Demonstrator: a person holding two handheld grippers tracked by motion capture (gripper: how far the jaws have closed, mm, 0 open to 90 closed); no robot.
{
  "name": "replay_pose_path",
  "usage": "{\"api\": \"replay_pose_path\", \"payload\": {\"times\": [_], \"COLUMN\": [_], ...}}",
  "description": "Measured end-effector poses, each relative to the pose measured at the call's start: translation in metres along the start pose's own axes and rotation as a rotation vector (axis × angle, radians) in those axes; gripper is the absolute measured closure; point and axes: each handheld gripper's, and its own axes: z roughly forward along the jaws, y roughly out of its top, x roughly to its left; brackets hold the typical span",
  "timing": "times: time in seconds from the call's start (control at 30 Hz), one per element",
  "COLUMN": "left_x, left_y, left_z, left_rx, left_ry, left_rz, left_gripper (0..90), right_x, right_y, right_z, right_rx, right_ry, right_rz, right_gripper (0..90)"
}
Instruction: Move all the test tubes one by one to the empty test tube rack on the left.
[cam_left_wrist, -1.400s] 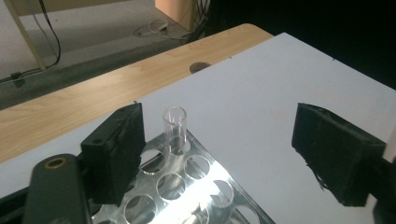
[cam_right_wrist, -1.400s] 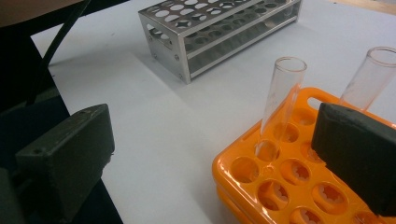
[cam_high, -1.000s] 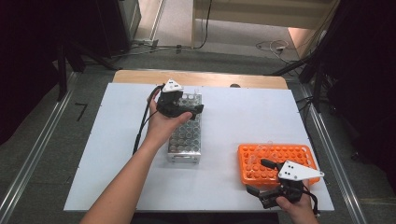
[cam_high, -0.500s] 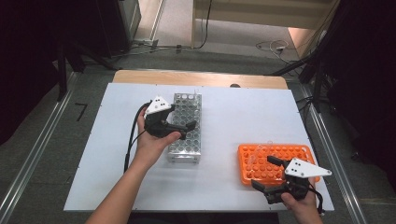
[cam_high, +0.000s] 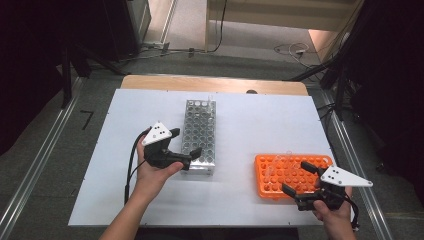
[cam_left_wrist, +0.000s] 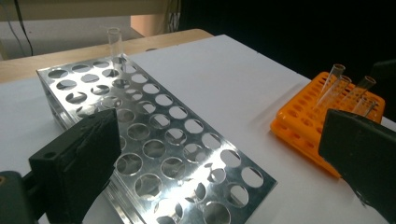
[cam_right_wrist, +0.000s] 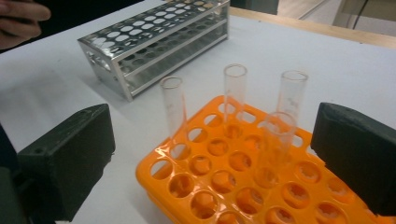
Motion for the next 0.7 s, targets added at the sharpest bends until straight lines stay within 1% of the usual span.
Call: {"api": "replay_pose_path", "payload": {"times": [0.03,0.17,0.3,0.4,0.57,0.63,0.7], "left_x": [0.000,-0.003,-0.003,-0.003,-0.004,-0.003,-0.003], "left_y": [-0.001,-0.005,-0.008,-0.009,-0.008,-0.009,-0.009], "left_z": [-0.001,-0.005,-0.008,-0.009,-0.009,-0.009,-0.009], "left_rx": [-0.004,0.003,0.003,0.003,-0.001,0.000,0.003], "left_ry": [-0.004,-0.001,0.000,-0.001,-0.004,-0.003,-0.003], "left_rz": [-0.005,0.002,-0.005,-0.007,-0.010,-0.009,-0.011], "left_gripper": [0.0,0.0,0.0,0.0,0.0,0.0,0.0], "right_x": [-0.002,-0.008,-0.014,-0.018,-0.022,-0.023,-0.023], "right_y": [0.000,-0.004,-0.008,-0.012,-0.017,-0.018,-0.019], "right_z": [0.000,0.002,0.009,0.014,0.021,0.024,0.026], "right_rx": [0.002,0.018,0.052,0.074,0.119,0.132,0.137], "right_ry": [-0.006,-0.027,-0.049,-0.051,-0.101,-0.103,-0.092], "right_rz": [0.006,0.023,0.039,0.052,0.102,0.103,0.106], "right_gripper": [0.0,2.1,7.7,17.2,35.0,42.6,49.3]}}
